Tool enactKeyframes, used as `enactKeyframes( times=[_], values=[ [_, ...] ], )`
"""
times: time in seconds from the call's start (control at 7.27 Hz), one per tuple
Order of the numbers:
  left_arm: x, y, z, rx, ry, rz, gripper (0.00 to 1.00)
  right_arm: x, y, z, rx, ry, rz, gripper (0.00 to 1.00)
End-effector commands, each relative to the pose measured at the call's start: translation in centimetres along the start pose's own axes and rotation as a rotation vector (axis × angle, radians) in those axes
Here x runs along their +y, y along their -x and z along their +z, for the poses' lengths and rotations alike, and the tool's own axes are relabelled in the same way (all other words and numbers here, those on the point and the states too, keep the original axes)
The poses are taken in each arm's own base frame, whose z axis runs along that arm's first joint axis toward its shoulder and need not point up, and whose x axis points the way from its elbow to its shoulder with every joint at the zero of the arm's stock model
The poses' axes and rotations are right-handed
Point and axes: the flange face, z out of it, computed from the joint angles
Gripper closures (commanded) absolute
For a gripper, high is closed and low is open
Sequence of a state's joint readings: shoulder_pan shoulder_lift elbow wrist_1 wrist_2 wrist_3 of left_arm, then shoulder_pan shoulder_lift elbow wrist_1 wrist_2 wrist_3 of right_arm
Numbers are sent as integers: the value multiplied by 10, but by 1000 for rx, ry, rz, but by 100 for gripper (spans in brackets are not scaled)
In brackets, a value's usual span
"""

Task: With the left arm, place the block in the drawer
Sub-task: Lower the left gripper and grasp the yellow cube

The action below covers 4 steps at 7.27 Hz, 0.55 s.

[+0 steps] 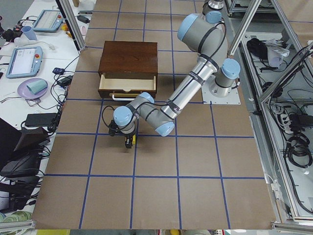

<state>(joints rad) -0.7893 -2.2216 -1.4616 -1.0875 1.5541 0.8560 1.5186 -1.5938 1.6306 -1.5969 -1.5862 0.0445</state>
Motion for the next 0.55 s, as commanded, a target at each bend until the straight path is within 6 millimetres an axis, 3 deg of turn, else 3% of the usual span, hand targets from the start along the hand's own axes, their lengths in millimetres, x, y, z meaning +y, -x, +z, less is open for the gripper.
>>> enactKeyframes(
  times=[0.0, 0.41],
  values=[
    [0, 0, 8, 6, 5, 1, 0, 0, 0, 0, 1, 0, 0, 0],
    [-1, 1, 9, 2, 0, -1, 0, 0, 0, 0, 2, 0, 0, 0]
  ],
)
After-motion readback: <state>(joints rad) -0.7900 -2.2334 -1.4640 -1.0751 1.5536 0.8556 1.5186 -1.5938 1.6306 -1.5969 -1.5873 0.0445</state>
